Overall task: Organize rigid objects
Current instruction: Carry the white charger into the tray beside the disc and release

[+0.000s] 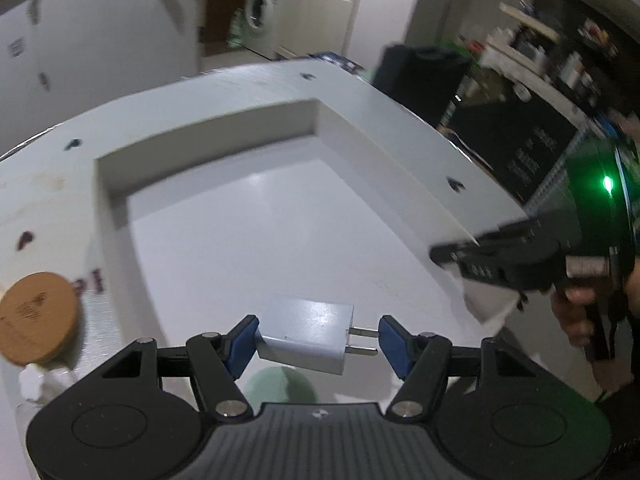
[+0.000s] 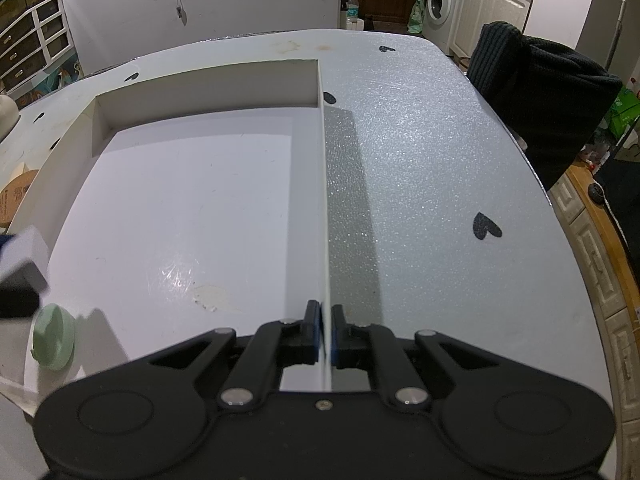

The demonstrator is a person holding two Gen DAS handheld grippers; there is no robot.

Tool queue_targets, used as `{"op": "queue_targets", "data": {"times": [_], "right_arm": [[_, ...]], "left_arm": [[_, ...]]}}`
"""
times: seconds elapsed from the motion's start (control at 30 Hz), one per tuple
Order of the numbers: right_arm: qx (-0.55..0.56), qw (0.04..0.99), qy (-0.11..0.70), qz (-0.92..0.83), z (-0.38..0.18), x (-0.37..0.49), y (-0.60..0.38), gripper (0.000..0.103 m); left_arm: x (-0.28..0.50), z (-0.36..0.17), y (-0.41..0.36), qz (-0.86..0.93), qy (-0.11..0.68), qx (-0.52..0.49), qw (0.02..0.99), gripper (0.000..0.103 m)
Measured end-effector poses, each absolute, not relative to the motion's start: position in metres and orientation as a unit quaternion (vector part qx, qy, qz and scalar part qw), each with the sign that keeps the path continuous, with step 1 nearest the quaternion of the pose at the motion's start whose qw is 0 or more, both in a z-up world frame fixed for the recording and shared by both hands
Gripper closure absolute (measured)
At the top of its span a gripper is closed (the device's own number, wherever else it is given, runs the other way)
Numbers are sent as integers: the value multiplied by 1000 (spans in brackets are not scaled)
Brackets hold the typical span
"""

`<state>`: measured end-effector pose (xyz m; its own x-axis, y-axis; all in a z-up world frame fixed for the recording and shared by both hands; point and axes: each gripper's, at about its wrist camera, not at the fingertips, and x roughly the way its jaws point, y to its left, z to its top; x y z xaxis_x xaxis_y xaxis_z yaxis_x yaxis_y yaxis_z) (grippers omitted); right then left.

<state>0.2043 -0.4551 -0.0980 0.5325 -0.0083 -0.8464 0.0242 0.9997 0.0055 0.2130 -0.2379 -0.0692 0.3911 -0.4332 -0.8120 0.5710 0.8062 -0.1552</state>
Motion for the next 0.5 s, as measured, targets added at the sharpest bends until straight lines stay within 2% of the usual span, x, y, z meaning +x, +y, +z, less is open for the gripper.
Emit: {"op": "queue_targets", "data": {"times": [0.5], "right_arm": [[8, 875, 483, -9, -98, 204, -455, 97]], "left_arm": [[207, -102, -277, -349, 488, 141, 787, 37]]}}
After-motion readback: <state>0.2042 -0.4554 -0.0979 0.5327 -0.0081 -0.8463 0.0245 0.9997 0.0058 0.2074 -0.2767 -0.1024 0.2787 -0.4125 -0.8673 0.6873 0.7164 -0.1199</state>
